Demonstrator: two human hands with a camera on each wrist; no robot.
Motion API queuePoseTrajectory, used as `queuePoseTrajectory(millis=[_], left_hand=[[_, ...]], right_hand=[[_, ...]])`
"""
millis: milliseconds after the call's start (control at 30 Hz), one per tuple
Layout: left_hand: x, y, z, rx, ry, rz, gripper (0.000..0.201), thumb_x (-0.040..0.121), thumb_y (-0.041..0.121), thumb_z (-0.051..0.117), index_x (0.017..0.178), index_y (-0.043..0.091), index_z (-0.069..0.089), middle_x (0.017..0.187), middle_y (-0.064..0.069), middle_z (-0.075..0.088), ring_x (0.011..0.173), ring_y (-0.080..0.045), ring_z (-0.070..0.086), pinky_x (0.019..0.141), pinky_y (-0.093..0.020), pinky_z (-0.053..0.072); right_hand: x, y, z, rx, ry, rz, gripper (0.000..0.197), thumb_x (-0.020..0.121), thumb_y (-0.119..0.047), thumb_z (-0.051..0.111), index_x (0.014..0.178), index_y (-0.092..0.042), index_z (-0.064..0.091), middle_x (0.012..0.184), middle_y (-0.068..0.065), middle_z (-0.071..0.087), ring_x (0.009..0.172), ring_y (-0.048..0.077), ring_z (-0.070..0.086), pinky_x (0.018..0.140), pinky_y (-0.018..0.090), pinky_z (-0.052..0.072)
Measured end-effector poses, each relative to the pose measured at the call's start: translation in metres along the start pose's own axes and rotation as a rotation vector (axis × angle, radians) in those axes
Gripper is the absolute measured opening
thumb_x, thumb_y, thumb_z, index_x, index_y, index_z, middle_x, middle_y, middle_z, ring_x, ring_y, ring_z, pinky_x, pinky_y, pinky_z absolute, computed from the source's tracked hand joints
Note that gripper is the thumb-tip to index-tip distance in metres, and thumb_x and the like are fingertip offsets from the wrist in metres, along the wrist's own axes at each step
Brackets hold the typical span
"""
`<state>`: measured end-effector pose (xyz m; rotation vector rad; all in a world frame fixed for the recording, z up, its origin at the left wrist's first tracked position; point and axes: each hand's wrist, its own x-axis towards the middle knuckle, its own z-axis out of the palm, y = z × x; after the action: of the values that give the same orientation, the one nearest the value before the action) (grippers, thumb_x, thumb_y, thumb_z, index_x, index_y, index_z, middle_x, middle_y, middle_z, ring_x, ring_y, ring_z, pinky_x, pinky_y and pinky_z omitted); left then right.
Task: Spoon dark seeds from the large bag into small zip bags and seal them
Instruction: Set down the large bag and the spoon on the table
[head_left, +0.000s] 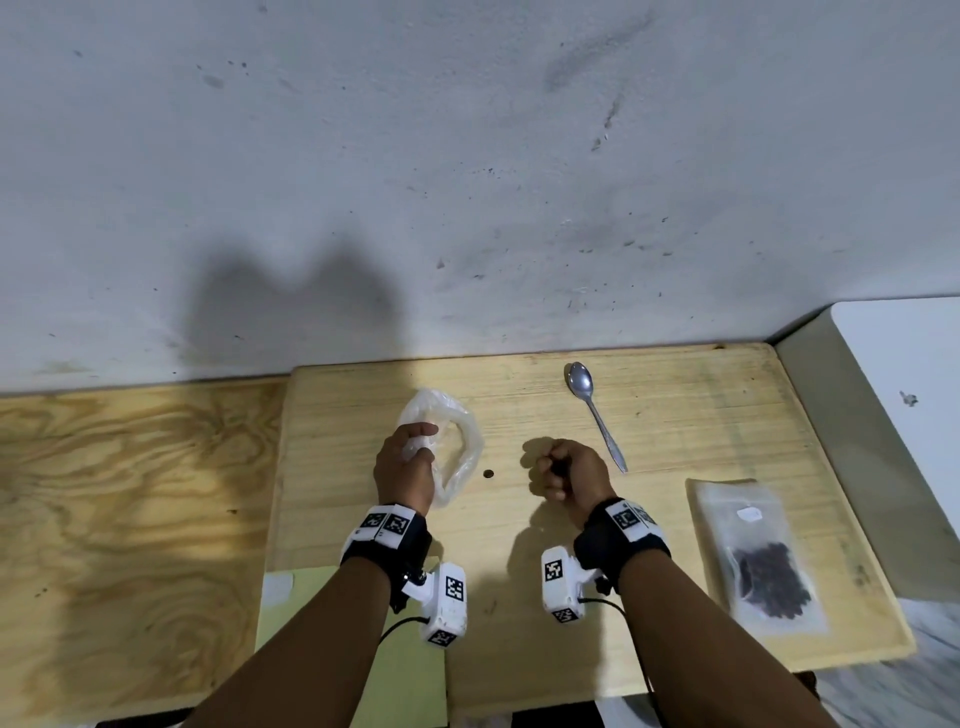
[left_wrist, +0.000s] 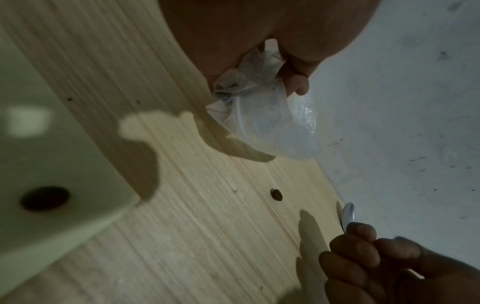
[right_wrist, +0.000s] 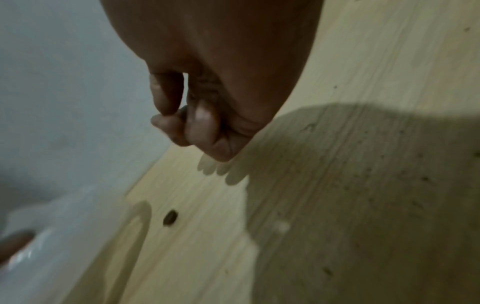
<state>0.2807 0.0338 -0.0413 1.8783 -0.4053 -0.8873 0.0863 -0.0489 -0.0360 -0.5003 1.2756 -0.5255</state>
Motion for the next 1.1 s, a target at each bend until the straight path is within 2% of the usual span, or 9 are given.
queuePoseTrajectory(millis=[167, 267, 433, 533, 633, 767, 867, 1000, 1100], left_hand=[[-0.007, -0.003, -0.017, 0.032, 0.004, -0.004, 0.038, 0.080, -0.007, 0.051, 0.088, 0.025, 0.069, 0.118, 0.000, 0.067, 0.113, -0.020, 0.057, 0.080, -0.024, 0.040], [-0.009, -0.005, -0.029, 0.025, 0.019, -0.011, 0.036, 0.080, -0.008, 0.051, 0.093, 0.019, 0.070, 0.118, 0.000, 0.066, 0.104, -0.017, 0.060, 0.072, -0.017, 0.041], [-0.011, -0.009, -0.048, 0.007, 0.035, -0.035, 0.036, 0.081, -0.008, 0.050, 0.094, 0.018, 0.071, 0.118, 0.000, 0.065, 0.110, -0.017, 0.055, 0.083, -0.026, 0.040], [-0.011, -0.011, -0.056, 0.008, 0.037, -0.034, 0.036, 0.081, -0.008, 0.050, 0.094, 0.019, 0.071, 0.116, 0.001, 0.066, 0.108, -0.016, 0.055, 0.078, -0.023, 0.039], [-0.011, -0.014, -0.062, 0.004, 0.036, -0.013, 0.036, 0.080, -0.007, 0.051, 0.092, 0.021, 0.071, 0.115, 0.002, 0.067, 0.112, -0.019, 0.056, 0.082, -0.025, 0.042], [-0.012, -0.014, -0.069, 0.018, 0.021, 0.010, 0.036, 0.080, -0.008, 0.052, 0.091, 0.021, 0.070, 0.115, 0.001, 0.068, 0.114, -0.020, 0.056, 0.082, -0.025, 0.041], [-0.014, -0.014, -0.073, 0.032, 0.005, 0.028, 0.035, 0.081, -0.007, 0.052, 0.091, 0.021, 0.070, 0.114, 0.001, 0.067, 0.116, -0.021, 0.054, 0.090, -0.031, 0.042], [-0.021, -0.012, -0.069, 0.020, -0.060, 0.048, 0.039, 0.080, -0.008, 0.051, 0.087, 0.025, 0.070, 0.116, -0.002, 0.067, 0.117, -0.024, 0.055, 0.095, -0.036, 0.045], [-0.036, -0.006, -0.056, 0.061, -0.155, 0.089, 0.039, 0.081, -0.008, 0.051, 0.088, 0.025, 0.070, 0.118, -0.002, 0.065, 0.118, -0.024, 0.054, 0.096, -0.036, 0.044]], right_hand=[[0.001, 0.014, 0.019, -0.517, 0.097, -0.179, 0.027, 0.078, -0.004, 0.053, 0.053, -0.013, 0.059, 0.061, 0.006, 0.057, 0.056, 0.022, 0.049, 0.053, 0.025, 0.036], [-0.002, 0.023, 0.028, -0.791, 0.137, -0.322, 0.031, 0.083, -0.015, 0.063, 0.053, -0.020, 0.059, 0.062, -0.008, 0.064, 0.064, 0.009, 0.058, 0.059, 0.016, 0.043], [0.001, 0.040, 0.036, -0.965, 0.165, -0.366, 0.018, 0.071, -0.029, 0.082, 0.081, -0.024, 0.068, 0.074, -0.005, 0.070, 0.071, 0.009, 0.066, 0.071, 0.022, 0.053], [-0.001, 0.047, 0.041, -0.952, 0.173, -0.404, 0.012, 0.073, -0.022, 0.077, 0.079, -0.024, 0.067, 0.079, -0.007, 0.072, 0.073, 0.008, 0.069, 0.069, 0.023, 0.056], [-0.002, 0.051, 0.042, -0.960, 0.165, -0.446, 0.015, 0.083, -0.013, 0.065, 0.073, -0.024, 0.065, 0.074, -0.012, 0.070, 0.063, -0.004, 0.065, 0.055, 0.008, 0.046], [-0.009, 0.050, 0.050, -1.047, 0.210, -0.458, 0.021, 0.091, -0.029, 0.058, 0.072, -0.021, 0.062, 0.070, -0.007, 0.067, 0.070, 0.014, 0.064, 0.065, 0.024, 0.048], [-0.018, 0.042, 0.049, -0.764, 0.240, -0.359, 0.025, 0.096, -0.025, 0.051, 0.075, -0.014, 0.060, 0.071, -0.001, 0.059, 0.070, 0.019, 0.054, 0.068, 0.030, 0.042], [-0.038, 0.044, 0.024, -0.069, 0.200, -0.114, 0.030, 0.095, -0.019, 0.043, 0.068, -0.013, 0.054, 0.058, 0.003, 0.046, 0.043, 0.015, 0.034, 0.045, 0.024, 0.027], [-0.056, 0.045, 0.005, -0.019, 0.193, -0.125, 0.032, 0.096, -0.025, 0.044, 0.068, -0.013, 0.054, 0.055, 0.001, 0.046, 0.042, 0.014, 0.027, 0.043, 0.023, 0.022]])
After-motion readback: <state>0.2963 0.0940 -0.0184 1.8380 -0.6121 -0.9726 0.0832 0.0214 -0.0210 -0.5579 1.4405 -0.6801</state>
